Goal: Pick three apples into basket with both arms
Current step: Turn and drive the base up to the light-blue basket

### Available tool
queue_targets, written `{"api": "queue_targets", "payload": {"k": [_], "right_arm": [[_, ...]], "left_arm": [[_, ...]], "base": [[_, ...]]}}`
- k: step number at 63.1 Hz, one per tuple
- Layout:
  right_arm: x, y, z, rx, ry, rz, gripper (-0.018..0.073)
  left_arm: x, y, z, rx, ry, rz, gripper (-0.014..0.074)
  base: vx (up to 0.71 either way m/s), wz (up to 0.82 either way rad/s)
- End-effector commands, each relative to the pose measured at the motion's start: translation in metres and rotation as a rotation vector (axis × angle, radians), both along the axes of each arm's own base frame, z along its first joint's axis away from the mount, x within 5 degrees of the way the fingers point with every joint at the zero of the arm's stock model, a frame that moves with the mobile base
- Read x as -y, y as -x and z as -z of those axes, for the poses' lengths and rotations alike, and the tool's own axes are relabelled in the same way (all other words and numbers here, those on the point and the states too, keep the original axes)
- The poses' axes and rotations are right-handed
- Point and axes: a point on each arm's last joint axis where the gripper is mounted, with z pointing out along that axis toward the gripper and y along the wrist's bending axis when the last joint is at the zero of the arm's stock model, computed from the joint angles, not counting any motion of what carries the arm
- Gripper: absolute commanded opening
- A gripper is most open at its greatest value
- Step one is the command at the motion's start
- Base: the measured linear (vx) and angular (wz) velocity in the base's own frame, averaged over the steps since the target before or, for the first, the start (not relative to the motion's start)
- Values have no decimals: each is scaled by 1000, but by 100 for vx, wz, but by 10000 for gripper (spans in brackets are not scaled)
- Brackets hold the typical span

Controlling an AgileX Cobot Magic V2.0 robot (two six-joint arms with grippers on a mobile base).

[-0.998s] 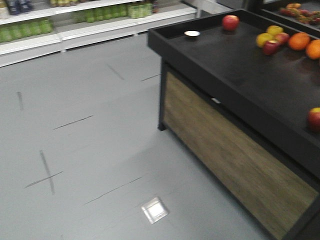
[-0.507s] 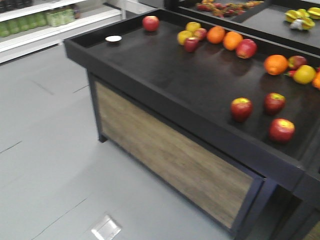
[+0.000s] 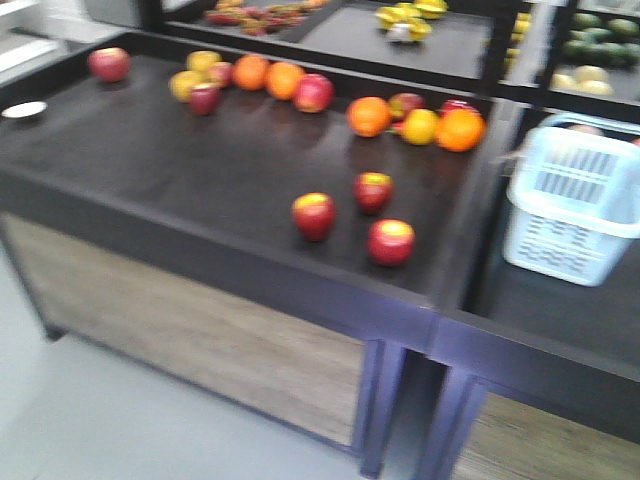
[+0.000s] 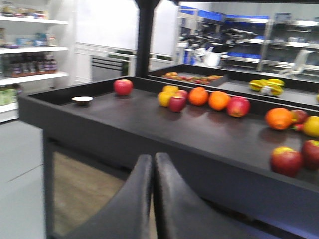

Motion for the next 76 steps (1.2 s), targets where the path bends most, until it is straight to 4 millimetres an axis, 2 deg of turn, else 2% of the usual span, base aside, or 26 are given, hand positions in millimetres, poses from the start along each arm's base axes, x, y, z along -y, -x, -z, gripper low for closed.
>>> {"api": "queue_targets", "payload": {"k": [1, 24, 76], "right_arm": [[0, 0, -2, 71, 14, 1, -1], [0, 0, -2, 71, 14, 1, -1], [0, 0, -2, 71, 14, 1, -1]], "left_arm": [[1, 0, 0, 65, -8, 6, -6], [1, 0, 0, 65, -8, 6, -6], [1, 0, 0, 65, -8, 6, -6]], "base": [[4, -62], [1, -51], [4, -34]]}}
